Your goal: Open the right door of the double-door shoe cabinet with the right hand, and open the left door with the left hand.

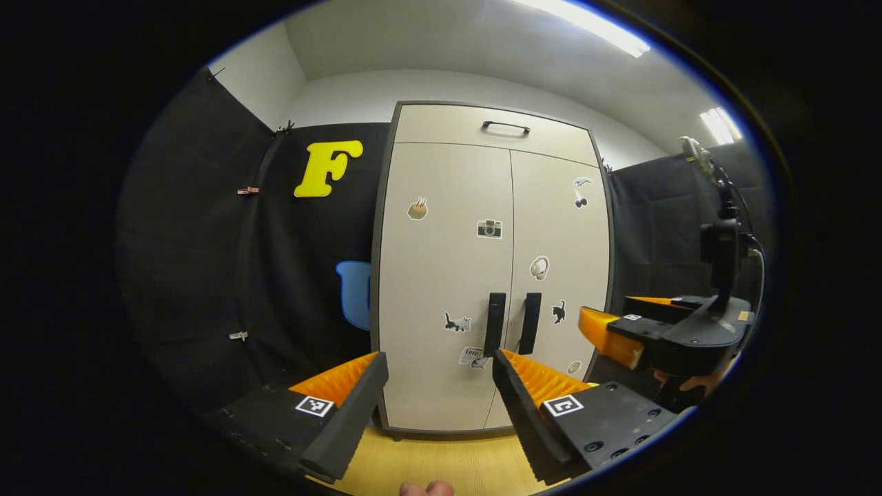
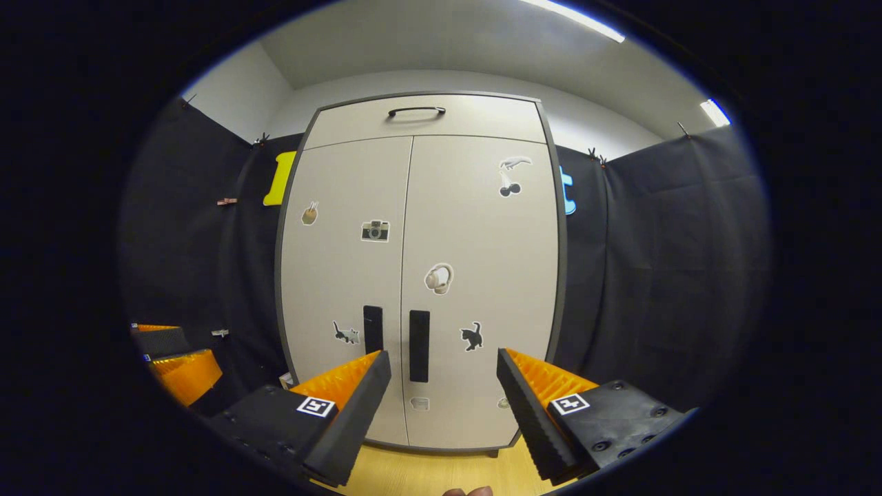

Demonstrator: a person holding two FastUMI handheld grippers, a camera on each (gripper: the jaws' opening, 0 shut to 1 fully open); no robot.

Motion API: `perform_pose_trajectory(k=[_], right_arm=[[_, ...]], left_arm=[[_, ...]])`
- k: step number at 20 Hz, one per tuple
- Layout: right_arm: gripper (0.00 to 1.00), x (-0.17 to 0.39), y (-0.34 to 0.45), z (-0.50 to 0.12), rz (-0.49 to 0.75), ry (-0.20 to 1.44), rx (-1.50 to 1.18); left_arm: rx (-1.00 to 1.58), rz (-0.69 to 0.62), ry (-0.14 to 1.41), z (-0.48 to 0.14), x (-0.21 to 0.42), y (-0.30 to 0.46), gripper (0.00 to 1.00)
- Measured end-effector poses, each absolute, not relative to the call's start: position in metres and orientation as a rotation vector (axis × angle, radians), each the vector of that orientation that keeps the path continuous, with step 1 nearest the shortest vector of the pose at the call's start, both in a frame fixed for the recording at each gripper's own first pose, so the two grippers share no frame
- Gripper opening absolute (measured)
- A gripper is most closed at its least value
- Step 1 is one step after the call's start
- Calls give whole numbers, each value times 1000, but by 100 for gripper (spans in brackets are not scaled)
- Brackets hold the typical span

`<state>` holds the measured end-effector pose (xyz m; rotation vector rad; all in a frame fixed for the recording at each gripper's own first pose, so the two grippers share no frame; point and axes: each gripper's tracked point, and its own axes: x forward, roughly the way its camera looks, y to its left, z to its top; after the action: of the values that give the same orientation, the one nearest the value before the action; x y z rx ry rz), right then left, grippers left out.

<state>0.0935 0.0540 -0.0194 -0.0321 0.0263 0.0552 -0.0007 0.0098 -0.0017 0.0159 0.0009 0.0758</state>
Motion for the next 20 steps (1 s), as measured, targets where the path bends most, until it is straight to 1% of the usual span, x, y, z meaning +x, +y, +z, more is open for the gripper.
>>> perform_pose_trajectory(k=[8,10,12,16,17,19,20], right_arm=[[98,187,72,-70,48,88,-69],[97,205,77,-83,55,110,-58],[93,218,76,-94,42,129,-62],[80,240,76,-101,19,128,-36],[65,244,78,-103,20,136,-17],[54,249,82,-111,23,168,2],[53,253,84,-113,21,175,5]], left_arm=[[19,66,46,-8,-1,11,95],[17,67,50,-8,-2,10,94],[8,71,47,-7,-2,11,95],[17,87,47,-9,0,12,95],[17,90,50,-9,-1,12,95],[9,97,46,-9,-1,12,95],[5,103,40,-7,0,13,95]])
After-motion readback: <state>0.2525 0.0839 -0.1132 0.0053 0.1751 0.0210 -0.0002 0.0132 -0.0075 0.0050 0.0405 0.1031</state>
